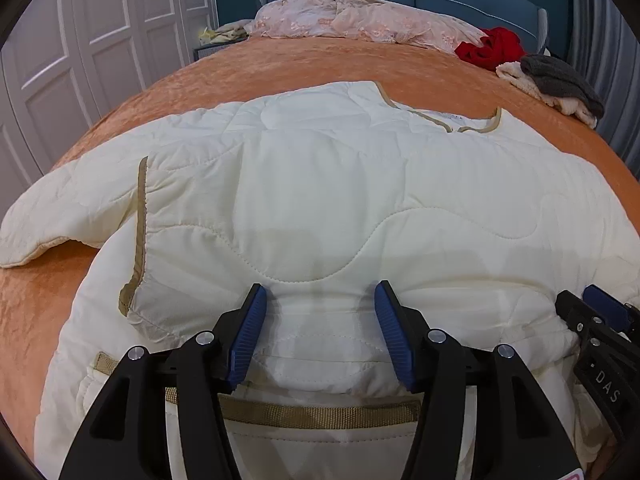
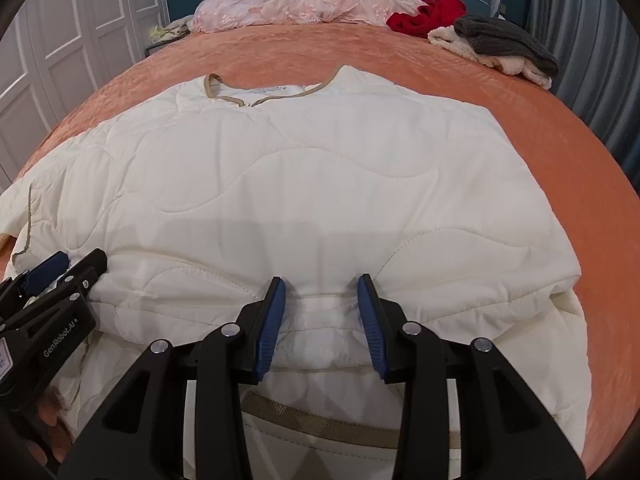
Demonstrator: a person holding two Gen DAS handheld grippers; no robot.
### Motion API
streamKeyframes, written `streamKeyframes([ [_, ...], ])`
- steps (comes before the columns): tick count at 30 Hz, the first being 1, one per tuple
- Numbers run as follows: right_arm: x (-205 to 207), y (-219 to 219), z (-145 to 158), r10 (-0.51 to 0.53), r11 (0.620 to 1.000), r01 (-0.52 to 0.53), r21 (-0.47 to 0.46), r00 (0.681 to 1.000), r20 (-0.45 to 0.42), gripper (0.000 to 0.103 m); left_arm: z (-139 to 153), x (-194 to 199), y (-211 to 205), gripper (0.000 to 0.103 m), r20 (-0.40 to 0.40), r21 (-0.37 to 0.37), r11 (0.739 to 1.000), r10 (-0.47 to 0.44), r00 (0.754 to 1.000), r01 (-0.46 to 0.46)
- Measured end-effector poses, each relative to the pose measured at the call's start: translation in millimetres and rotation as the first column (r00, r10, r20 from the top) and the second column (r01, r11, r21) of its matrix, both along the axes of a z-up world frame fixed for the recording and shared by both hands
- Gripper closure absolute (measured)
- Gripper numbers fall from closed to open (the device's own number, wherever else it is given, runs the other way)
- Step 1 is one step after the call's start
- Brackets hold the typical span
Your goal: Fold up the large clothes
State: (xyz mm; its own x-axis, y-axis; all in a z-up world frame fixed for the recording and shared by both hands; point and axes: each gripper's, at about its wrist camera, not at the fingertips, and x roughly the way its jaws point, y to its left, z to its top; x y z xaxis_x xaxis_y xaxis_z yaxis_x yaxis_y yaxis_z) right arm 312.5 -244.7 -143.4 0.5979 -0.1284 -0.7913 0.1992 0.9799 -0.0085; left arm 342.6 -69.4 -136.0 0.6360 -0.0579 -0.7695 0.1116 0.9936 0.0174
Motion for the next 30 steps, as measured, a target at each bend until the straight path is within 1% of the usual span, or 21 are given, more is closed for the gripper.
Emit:
streamKeyframes([
  [5, 0, 0, -3, -0.007, 1.0, 0.006, 0.008, 1.0, 0.012, 0.067, -2, 0, -3, 0.047, 0.01, 0.017, 1.0, 0.001, 1.0, -0.001],
  [13, -1, 1, -4, -0.008, 1.0, 0.008, -0.003, 1.0, 0.018, 0.067, -2, 0, -3, 0.047, 0.011, 0.012, 1.0, 0.001, 1.0, -0.001],
  [14, -1, 1, -4, -0.008, 1.0, 0.008, -0.002, 1.0, 0.02, 0.067, -1, 0, -1, 0.046, 0.011, 0.001, 1.0, 0.0, 1.0, 0.0],
  [15, -1, 0, -3, -0.008, 1.0, 0.008, 0.0, 1.0, 0.021, 0.067, 2, 0, 2, 0.045, 0.006, -0.028, 1.0, -0.004, 1.0, 0.004],
  [17, -1, 1, -4, -0.009, 1.0, 0.009, -0.001, 1.0, 0.022, 0.067, 12, -1, 16, 0.045, -0.011, -0.116, 0.993, -0.003, 1.0, 0.002],
  [18, -1, 1, -4, -0.009, 1.0, 0.009, -0.003, 1.0, 0.022, 0.067, 20, -3, 29, 0.045, -0.019, -0.162, 0.987, 0.017, 1.0, -0.02],
  [21, -1, 2, -4, -0.009, 1.0, 0.009, -0.007, 1.0, 0.025, 0.067, 46, -13, 77, 0.042, -0.015, -0.277, 0.957, 0.083, 0.996, -0.084],
  [22, -1, 2, -4, -0.009, 1.0, 0.009, -0.005, 1.0, 0.025, 0.067, 53, -15, 96, 0.036, -0.017, -0.3, 0.948, 0.108, 0.994, -0.108],
  [23, -2, 1, -4, -0.009, 1.0, 0.009, -0.003, 1.0, 0.028, 0.066, 58, -16, 115, 0.033, -0.025, -0.31, 0.94, 0.139, 0.99, -0.14],
  [24, -2, 1, -4, -0.009, 1.0, 0.009, -0.002, 0.999, 0.031, 0.066, 62, -15, 149, 0.033, -0.041, -0.327, 0.925, 0.191, 0.981, -0.194],
  [25, -3, 2, -3, -0.01, 1.0, 0.01, 0.0, 0.999, 0.033, 0.066, 64, -13, 172, 0.033, -0.058, -0.338, 0.912, 0.227, 0.972, -0.233],
  [27, -3, 2, -2, -0.011, 1.0, 0.011, 0.0, 0.999, 0.037, 0.066, 59, -9, 229, 0.033, -0.114, -0.352, 0.869, 0.328, 0.938, -0.347],
  [28, -4, 2, -2, -0.011, 1.0, 0.011, -0.002, 0.999, 0.038, 0.065, 54, -7, 259, 0.033, -0.14, -0.359, 0.839, 0.385, 0.912, -0.409],
  [29, -4, 2, -2, -0.012, 1.0, 0.012, -0.004, 0.999, 0.038, 0.064, 50, -7, 280, 0.033, -0.157, -0.363, 0.814, 0.425, 0.891, -0.452],
  [30, -5, 2, -1, -0.014, 1.0, 0.014, -0.005, 0.999, 0.039, 0.061, 44, -5, 311, 0.033, -0.176, -0.367, 0.778, 0.48, 0.86, -0.509],
])
